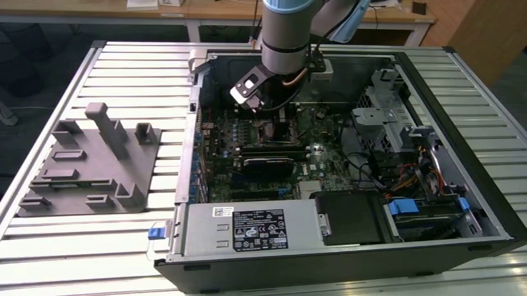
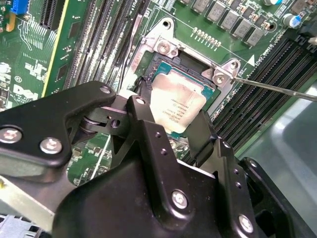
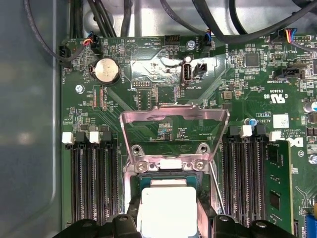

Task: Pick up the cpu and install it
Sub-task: 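Place the cpu into insertion slot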

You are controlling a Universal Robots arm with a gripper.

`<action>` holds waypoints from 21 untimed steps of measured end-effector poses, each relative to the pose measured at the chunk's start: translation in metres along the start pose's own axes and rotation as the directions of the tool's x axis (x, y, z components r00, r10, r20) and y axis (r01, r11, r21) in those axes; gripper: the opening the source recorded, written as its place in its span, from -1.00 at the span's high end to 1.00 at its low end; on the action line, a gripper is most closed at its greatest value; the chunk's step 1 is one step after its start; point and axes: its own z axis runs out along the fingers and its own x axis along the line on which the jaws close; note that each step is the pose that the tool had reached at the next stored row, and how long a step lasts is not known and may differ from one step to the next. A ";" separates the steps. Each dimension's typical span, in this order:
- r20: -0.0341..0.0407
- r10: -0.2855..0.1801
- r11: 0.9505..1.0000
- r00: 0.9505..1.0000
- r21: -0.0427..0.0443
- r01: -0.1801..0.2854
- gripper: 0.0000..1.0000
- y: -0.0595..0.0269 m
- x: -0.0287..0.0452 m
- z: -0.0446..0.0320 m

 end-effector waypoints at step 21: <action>0.000 -0.003 1.000 1.000 0.000 0.003 -0.06 0.0015 -0.0023 0.0010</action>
